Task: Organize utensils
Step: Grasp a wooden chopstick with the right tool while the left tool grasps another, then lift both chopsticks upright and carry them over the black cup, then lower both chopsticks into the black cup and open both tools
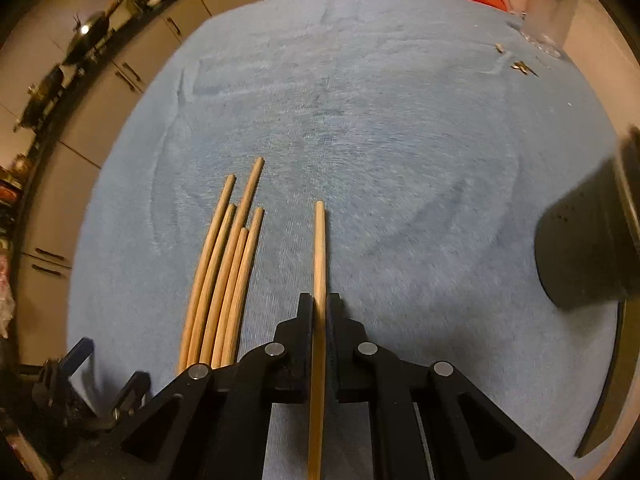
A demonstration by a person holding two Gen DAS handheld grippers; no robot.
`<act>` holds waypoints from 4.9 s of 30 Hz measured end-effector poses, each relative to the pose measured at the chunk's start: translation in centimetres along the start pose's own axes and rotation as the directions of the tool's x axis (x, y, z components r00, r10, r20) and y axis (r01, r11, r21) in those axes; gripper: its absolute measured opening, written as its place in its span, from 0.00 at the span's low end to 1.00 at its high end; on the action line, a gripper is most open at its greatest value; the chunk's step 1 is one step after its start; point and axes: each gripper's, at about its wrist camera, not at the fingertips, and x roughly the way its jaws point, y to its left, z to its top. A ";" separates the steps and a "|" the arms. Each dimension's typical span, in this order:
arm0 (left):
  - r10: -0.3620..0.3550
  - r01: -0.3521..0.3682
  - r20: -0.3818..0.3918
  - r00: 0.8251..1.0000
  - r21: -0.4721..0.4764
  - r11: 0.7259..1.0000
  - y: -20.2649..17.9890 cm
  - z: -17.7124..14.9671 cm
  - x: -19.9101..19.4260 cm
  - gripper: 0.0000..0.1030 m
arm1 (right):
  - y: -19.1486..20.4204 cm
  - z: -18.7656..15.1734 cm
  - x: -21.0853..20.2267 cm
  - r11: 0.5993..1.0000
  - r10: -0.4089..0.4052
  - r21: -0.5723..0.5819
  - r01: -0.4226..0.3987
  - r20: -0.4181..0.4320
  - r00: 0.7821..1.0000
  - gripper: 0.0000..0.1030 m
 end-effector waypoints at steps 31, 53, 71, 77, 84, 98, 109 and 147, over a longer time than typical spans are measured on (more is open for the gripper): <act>-0.151 0.179 -0.184 0.971 0.147 0.973 -8.2 11.8 4.6 0.40 | 0.0 -4.4 -6.7 0.996 0.083 -0.033 -0.079 0.177 0.981 0.07; -0.076 0.102 -0.122 0.990 0.228 0.968 -10.5 10.3 4.6 0.20 | 0.2 -3.7 -5.6 0.998 0.068 -0.025 -0.065 0.167 0.984 0.07; -0.241 0.222 0.235 0.942 0.103 0.970 -4.5 7.4 -8.1 0.06 | 1.8 -5.0 -10.9 0.987 0.140 -0.124 -0.099 0.394 0.908 0.07; -0.249 0.224 0.324 0.913 0.114 0.968 -4.6 5.8 -11.8 0.06 | 2.6 -6.5 -13.6 0.986 0.141 -0.154 -0.072 0.513 0.847 0.07; -0.260 0.227 0.359 0.897 0.131 0.965 -5.2 5.9 -13.7 0.06 | 2.4 -7.2 -15.1 0.987 0.144 -0.146 -0.073 0.563 0.814 0.07; -0.269 0.225 0.385 0.883 0.154 0.962 -5.7 6.1 -15.7 0.06 | 1.3 -7.4 -17.3 0.988 0.143 -0.131 -0.079 0.612 0.778 0.07; -0.302 0.240 0.395 0.868 0.198 0.950 -6.6 6.4 -17.0 0.06 | 0.3 -8.1 -19.8 0.990 0.136 -0.114 -0.080 0.661 0.738 0.07; -0.506 0.333 0.372 0.779 0.438 0.835 -20.4 12.2 -24.5 0.06 | -13.1 -9.4 -37.0 0.983 -0.009 0.095 -0.157 0.879 0.476 0.07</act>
